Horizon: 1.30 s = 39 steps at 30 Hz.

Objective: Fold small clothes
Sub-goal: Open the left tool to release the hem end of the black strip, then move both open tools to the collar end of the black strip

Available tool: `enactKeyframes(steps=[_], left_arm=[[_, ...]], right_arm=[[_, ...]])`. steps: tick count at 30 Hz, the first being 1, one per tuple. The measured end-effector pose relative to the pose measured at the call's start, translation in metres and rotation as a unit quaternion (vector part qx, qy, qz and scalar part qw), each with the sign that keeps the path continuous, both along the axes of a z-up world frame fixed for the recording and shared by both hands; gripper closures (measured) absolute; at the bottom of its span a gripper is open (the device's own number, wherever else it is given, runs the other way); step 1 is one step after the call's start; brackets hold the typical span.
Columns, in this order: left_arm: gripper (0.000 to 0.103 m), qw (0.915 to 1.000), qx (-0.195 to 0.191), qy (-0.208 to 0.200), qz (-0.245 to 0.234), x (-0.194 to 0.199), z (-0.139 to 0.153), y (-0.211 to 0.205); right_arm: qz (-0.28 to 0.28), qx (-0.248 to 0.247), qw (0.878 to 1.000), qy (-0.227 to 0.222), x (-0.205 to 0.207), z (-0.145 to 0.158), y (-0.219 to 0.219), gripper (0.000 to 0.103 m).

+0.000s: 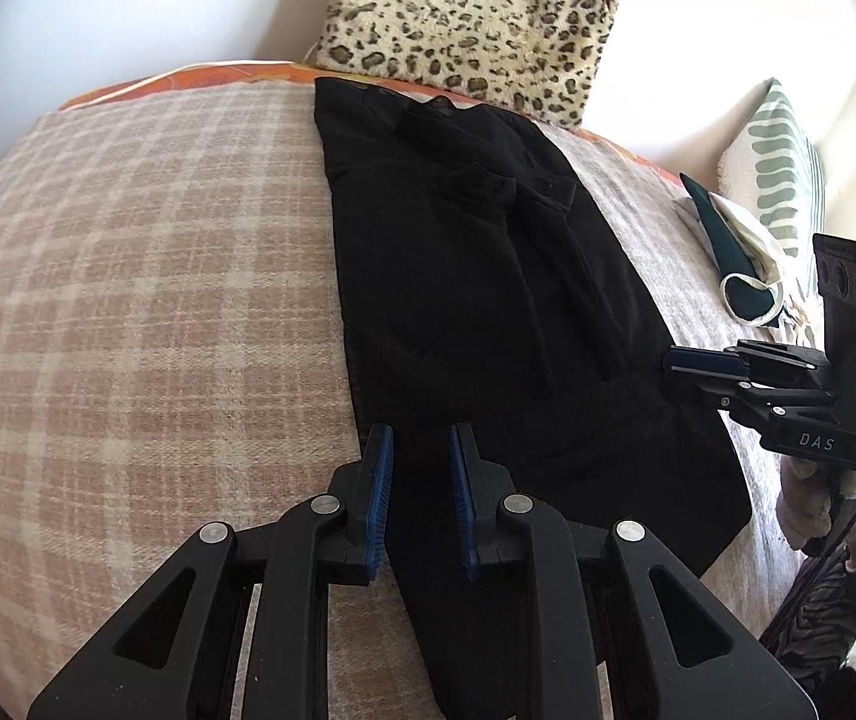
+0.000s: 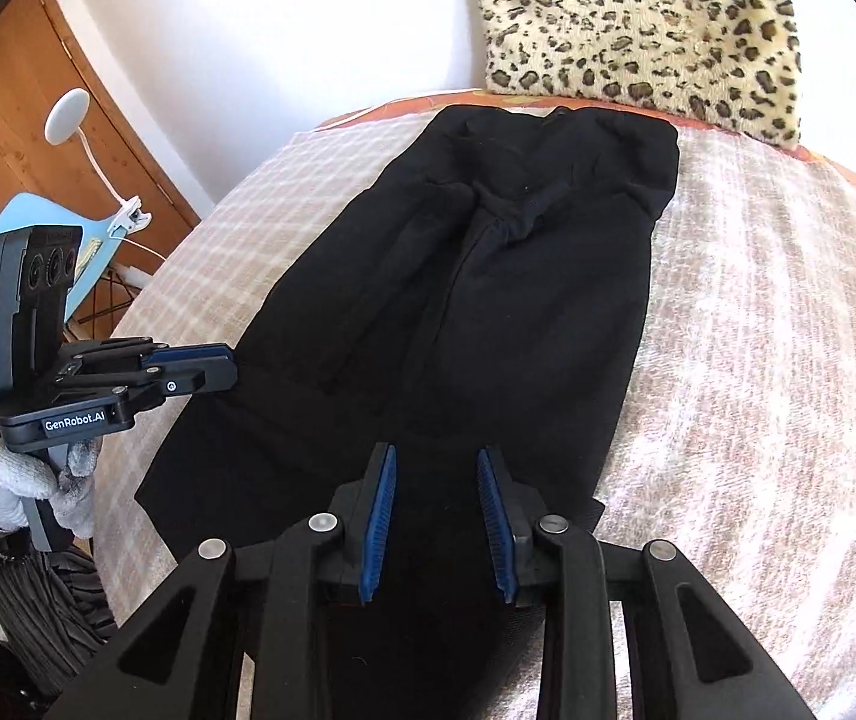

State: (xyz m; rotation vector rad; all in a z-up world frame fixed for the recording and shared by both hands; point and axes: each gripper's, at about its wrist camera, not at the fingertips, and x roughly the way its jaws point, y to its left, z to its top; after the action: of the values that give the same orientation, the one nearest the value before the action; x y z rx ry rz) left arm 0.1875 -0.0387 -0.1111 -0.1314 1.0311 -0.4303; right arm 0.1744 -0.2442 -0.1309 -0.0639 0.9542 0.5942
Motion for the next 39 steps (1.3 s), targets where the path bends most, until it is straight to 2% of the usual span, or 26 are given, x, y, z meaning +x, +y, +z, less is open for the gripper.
enactKeyframes(steps=[4,7,9,12,14,19,24,27,34,39], left_arm=[[0.085,0.9999,0.003,-0.003,0.009,0.002,0.0,0.005],[0.074,0.9998,-0.016,0.003,0.012,0.01,0.003,0.007],[0.062,0.9998,-0.018,-0.005,0.013,0.015,0.008,0.007],[0.051,0.9992,-0.032,-0.017,0.02,0.025,0.017,0.01],[0.049,0.9985,-0.046,-0.014,0.027,0.036,0.018,0.016],[0.049,0.9959,-0.077,0.007,0.048,0.078,0.015,0.032],[0.048,0.9919,-0.11,0.025,0.059,0.13,0.012,0.044],[0.048,0.9913,-0.115,0.031,0.056,0.163,0.009,0.044],[0.048,0.9916,-0.115,0.041,0.042,0.233,-0.003,0.033],[0.048,0.9884,-0.138,0.048,0.044,0.266,-0.012,0.033]], right_arm=[[-0.025,-0.005,1.0,-0.016,0.005,0.007,-0.011,0.068],[-0.05,0.015,0.999,-0.015,0.015,0.012,-0.024,0.06],[-0.065,0.034,0.997,-0.01,0.022,0.014,-0.034,0.054],[-0.085,0.059,0.995,-0.001,0.034,0.018,-0.047,0.052],[-0.093,0.074,0.993,0.007,0.044,0.02,-0.056,0.052],[-0.11,0.106,0.988,0.035,0.077,0.019,-0.074,0.043],[-0.12,0.142,0.981,0.054,0.121,0.024,-0.094,0.042],[-0.114,0.166,0.978,0.059,0.149,0.028,-0.098,0.042],[-0.102,0.178,0.975,0.084,0.22,0.021,-0.088,0.042],[-0.102,0.184,0.972,0.102,0.26,0.009,-0.084,0.043]])
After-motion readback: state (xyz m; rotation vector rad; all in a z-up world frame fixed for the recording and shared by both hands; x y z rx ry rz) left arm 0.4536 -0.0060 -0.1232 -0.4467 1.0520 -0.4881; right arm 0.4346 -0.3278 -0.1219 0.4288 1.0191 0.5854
